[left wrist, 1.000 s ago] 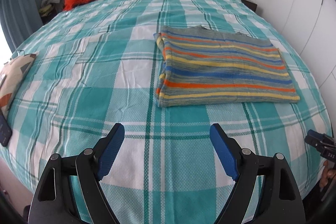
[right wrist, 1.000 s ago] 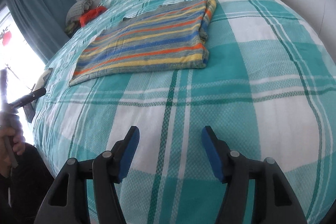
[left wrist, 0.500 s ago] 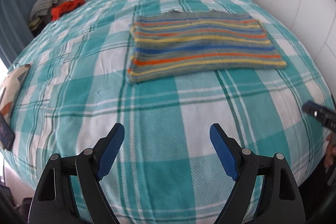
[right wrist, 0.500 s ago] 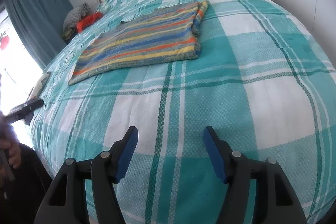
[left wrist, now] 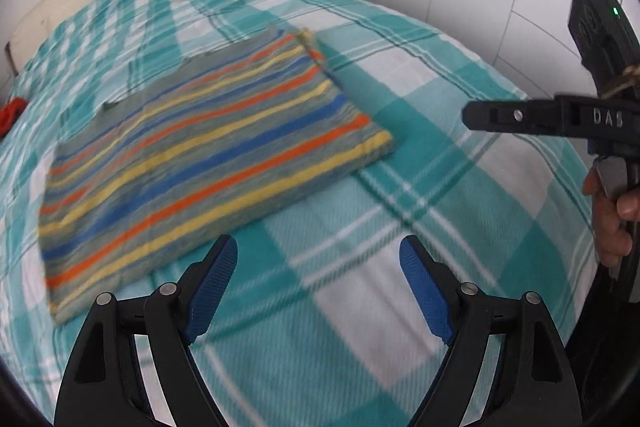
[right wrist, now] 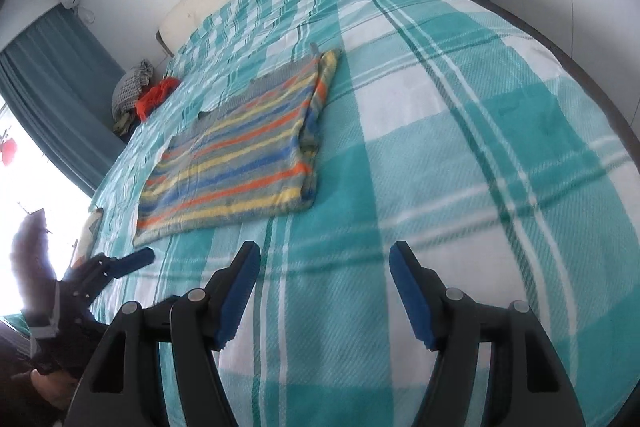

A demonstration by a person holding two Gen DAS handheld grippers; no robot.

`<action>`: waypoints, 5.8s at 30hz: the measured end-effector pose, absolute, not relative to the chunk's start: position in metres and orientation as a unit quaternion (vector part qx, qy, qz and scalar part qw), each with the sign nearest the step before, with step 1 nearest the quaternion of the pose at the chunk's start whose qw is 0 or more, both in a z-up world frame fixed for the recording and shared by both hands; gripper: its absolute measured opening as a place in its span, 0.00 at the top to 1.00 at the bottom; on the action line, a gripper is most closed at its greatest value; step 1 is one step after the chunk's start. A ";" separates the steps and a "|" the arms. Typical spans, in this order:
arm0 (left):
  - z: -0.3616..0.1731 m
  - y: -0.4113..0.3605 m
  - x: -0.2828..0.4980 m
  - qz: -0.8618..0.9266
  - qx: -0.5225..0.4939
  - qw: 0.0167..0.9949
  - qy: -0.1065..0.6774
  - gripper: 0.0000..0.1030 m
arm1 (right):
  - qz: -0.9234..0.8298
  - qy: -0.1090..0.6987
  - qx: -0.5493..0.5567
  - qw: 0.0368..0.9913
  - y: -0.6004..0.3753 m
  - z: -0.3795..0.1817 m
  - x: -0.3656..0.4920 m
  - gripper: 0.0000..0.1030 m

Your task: Fold small clothes

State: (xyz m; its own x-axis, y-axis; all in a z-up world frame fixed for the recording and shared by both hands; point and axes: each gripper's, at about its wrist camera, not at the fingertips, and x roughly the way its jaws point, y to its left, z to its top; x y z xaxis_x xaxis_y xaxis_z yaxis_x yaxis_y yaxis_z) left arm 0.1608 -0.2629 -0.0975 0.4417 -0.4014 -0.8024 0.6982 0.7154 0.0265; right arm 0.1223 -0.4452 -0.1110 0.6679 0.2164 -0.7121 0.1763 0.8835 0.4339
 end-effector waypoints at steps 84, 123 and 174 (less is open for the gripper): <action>-0.103 -0.007 0.347 -0.193 -0.111 0.852 0.474 0.86 | 0.174 0.440 0.061 0.879 -0.192 -0.126 0.378 0.73; 0.042 0.000 0.126 0.045 0.071 0.915 0.394 0.01 | 0.053 0.408 -0.015 0.912 -0.191 0.022 0.149 0.01; 0.078 -0.012 0.073 0.008 0.055 0.917 0.396 0.00 | -0.021 0.408 -0.054 0.911 -0.175 0.084 0.076 0.01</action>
State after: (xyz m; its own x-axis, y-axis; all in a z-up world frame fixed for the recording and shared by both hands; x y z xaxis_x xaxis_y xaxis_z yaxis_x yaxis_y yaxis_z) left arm 0.0731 -0.0120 0.0780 0.6860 0.0586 -0.7253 0.0282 0.9939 0.1070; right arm 0.0758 -0.1746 0.0837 0.6659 -0.0831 -0.7414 -0.0049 0.9933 -0.1157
